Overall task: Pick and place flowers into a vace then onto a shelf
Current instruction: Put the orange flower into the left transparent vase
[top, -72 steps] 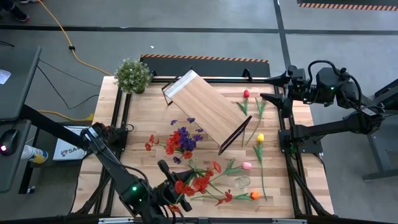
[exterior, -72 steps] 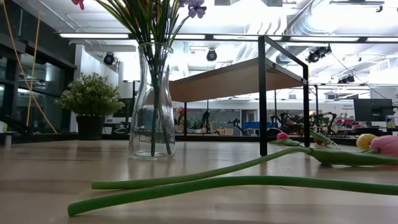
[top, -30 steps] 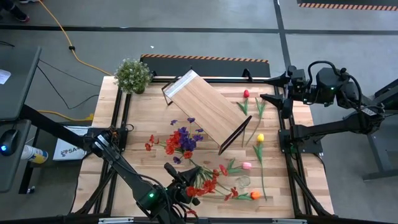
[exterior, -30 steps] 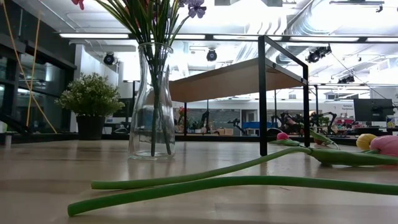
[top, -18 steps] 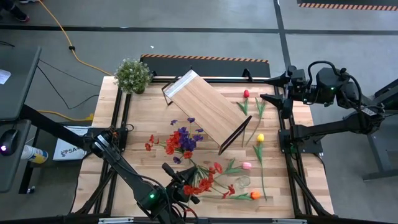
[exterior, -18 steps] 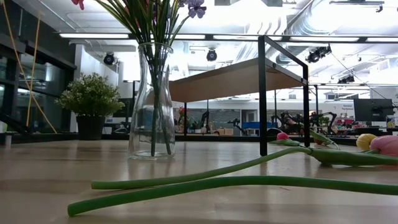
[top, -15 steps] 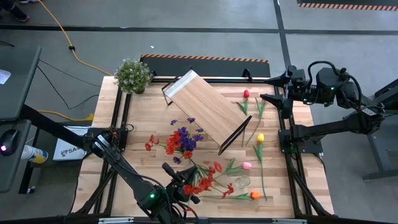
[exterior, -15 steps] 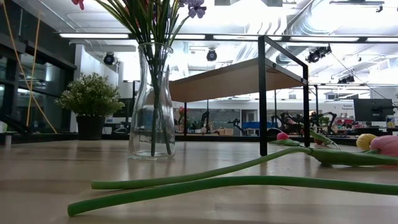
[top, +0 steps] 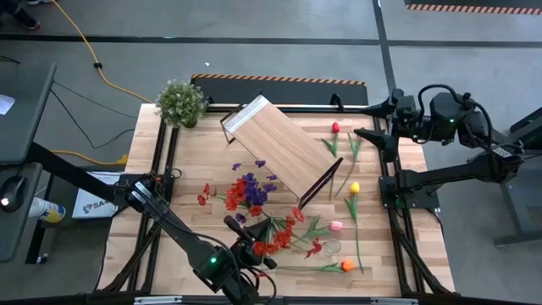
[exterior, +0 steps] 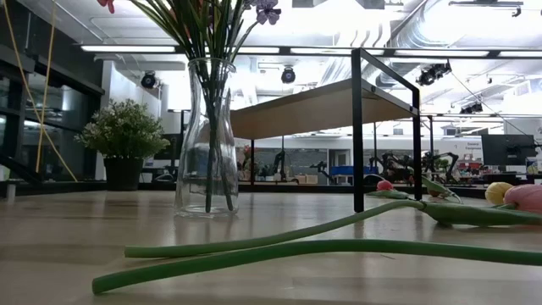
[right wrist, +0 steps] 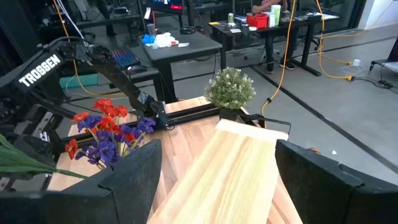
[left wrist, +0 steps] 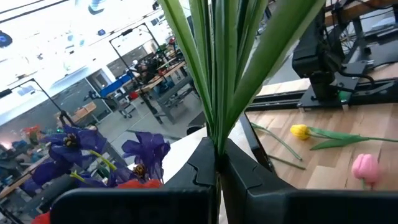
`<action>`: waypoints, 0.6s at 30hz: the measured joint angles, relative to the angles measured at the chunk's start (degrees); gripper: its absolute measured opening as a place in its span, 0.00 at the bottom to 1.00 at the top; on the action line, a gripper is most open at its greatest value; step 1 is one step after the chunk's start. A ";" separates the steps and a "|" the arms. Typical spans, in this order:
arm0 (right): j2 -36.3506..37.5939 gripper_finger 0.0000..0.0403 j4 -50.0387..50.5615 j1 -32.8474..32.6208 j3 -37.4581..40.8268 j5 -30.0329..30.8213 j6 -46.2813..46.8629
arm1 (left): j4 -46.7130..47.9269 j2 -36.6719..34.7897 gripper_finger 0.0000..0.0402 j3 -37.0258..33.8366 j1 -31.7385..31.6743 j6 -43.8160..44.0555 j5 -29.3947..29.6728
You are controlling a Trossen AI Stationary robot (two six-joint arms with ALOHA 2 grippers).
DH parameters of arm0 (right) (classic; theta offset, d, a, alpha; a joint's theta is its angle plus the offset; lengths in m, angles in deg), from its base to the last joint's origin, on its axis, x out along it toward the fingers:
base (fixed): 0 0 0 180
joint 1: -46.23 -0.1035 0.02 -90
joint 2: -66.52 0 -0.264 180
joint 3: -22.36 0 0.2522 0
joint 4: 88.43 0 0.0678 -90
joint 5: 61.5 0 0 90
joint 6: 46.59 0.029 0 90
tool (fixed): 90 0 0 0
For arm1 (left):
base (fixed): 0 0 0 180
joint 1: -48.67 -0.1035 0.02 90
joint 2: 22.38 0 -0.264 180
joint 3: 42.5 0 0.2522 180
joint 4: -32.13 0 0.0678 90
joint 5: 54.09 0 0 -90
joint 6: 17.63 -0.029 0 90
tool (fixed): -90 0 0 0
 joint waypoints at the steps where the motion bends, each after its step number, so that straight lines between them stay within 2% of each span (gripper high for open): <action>1: 0.00 0.75 0.00 0.00 0.00 0.00 -0.20 | 0.66 0.00 0.10 0.00 -0.06 0.72 0.00; 13: 0.02 0.75 -0.02 -0.01 0.00 -1.31 -0.42 | 6.88 0.00 0.10 -0.04 -0.09 9.69 0.02; 18: 0.02 0.75 -0.02 -0.01 0.00 -1.77 -0.41 | 6.90 -0.04 0.10 -2.28 -0.09 13.13 0.01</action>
